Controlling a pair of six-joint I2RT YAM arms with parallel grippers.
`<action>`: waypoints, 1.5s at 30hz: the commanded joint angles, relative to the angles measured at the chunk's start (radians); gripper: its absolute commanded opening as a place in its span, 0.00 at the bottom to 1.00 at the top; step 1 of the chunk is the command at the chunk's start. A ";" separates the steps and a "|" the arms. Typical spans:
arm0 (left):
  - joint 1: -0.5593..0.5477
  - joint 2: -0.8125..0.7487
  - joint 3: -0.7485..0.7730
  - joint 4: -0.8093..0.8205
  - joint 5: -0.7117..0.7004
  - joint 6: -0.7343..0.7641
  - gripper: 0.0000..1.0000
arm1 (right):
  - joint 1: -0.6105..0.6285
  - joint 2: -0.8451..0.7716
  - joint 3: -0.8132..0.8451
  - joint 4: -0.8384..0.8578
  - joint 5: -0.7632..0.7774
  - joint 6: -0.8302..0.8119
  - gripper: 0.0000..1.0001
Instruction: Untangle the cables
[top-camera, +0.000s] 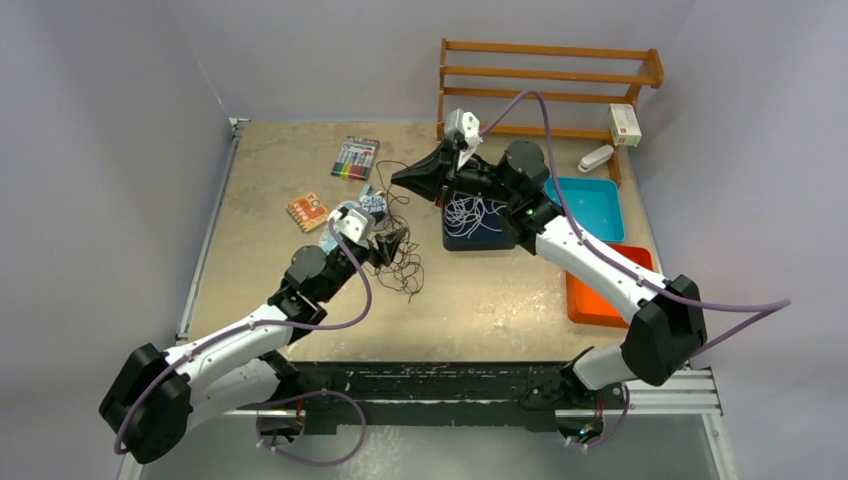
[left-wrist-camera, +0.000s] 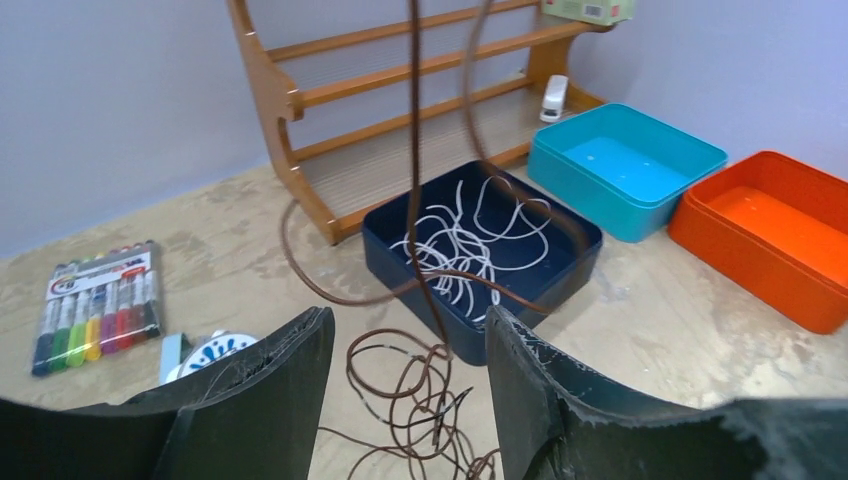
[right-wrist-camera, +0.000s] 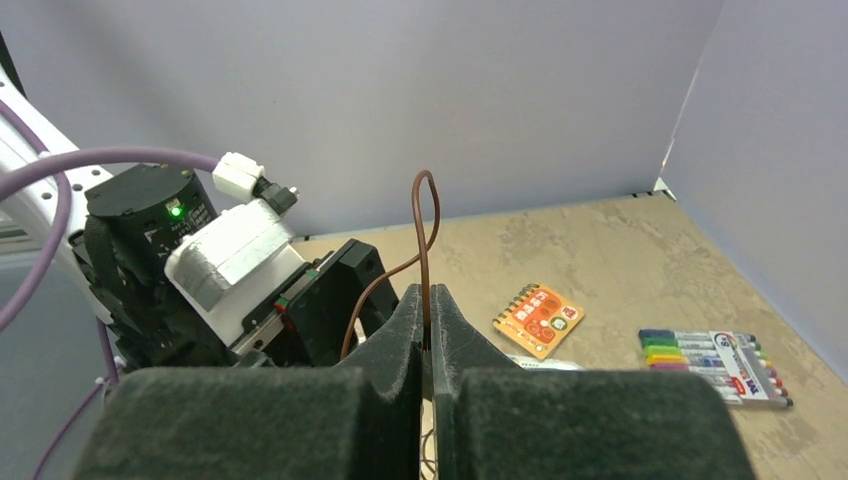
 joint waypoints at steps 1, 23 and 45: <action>-0.002 0.044 -0.030 0.198 -0.099 0.030 0.55 | 0.004 -0.035 0.059 0.029 -0.028 0.008 0.00; -0.003 0.613 -0.145 0.773 -0.215 -0.076 0.19 | 0.004 -0.098 0.117 0.017 -0.063 0.064 0.00; -0.003 0.325 -0.135 0.289 -0.347 -0.305 0.39 | -0.008 -0.212 0.119 -0.293 0.518 -0.055 0.00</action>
